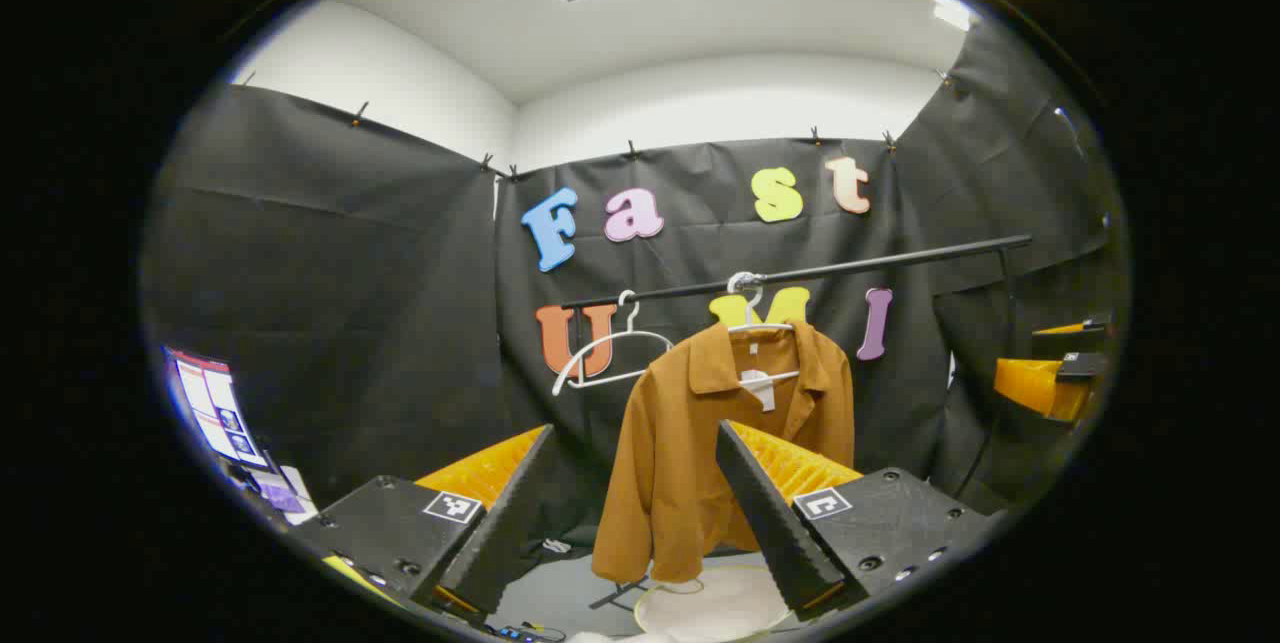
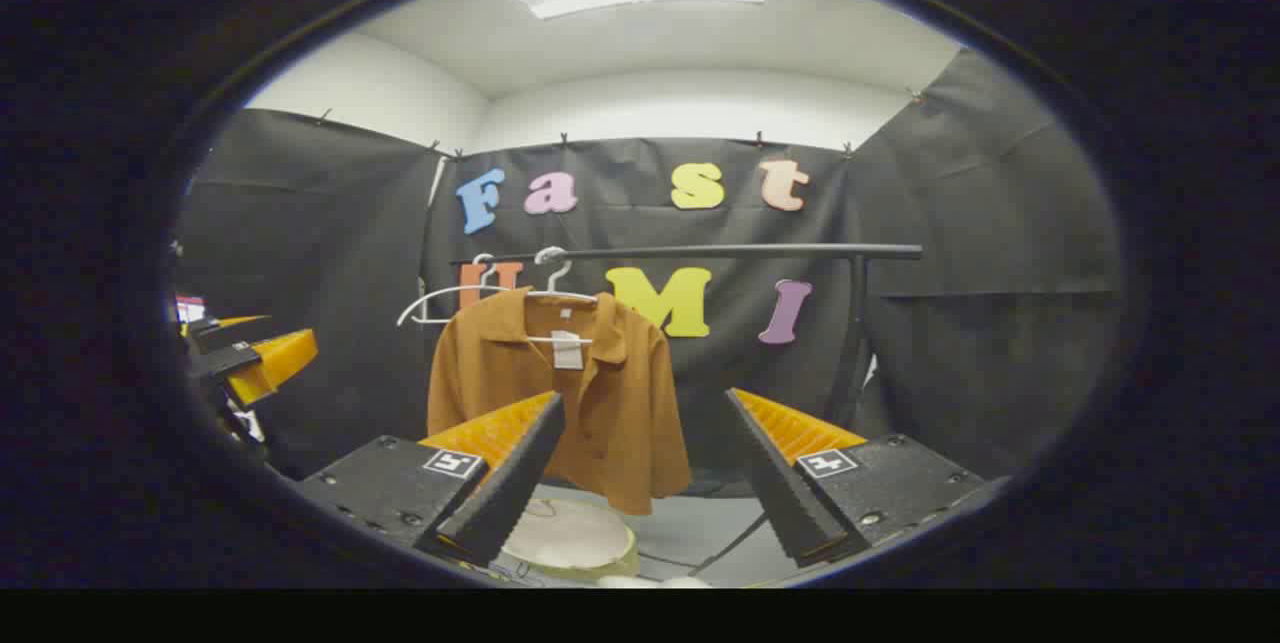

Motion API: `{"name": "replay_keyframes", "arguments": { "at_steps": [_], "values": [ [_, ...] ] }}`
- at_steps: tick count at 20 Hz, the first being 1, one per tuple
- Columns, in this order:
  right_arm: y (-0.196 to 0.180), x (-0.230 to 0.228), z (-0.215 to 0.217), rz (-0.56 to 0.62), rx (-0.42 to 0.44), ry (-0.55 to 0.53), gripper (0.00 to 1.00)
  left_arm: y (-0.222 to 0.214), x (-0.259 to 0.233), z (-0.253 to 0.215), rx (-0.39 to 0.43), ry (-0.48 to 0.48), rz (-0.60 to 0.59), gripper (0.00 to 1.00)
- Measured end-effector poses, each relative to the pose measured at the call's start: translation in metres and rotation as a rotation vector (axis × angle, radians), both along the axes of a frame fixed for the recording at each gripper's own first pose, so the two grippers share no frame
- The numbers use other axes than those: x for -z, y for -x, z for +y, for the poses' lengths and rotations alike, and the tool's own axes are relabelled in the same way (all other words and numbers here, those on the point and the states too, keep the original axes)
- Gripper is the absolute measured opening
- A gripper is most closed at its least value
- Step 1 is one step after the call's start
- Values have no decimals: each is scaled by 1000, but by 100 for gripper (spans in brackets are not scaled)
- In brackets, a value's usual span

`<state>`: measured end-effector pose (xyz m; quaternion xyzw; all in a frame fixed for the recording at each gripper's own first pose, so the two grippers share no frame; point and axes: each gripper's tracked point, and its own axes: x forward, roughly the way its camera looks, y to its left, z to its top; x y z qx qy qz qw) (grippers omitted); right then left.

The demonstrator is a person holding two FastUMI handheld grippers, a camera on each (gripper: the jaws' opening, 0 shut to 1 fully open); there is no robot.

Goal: Grasp the clothes on the hanger with both hands and then place them into the laundry hamper below.

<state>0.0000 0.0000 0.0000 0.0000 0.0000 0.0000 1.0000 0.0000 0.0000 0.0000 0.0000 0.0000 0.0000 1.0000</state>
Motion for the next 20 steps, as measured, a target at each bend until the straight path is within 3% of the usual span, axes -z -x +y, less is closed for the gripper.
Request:
{"name": "replay_keyframes", "arguments": {
  "at_steps": [13,20],
  "values": [
    [24,0,9,-17,39,7,99,12,-10,10,56,11,-33,98],
    [6,15,18,19,18,31,99,8,2,10,62,13,-29,98]
  ]
}}
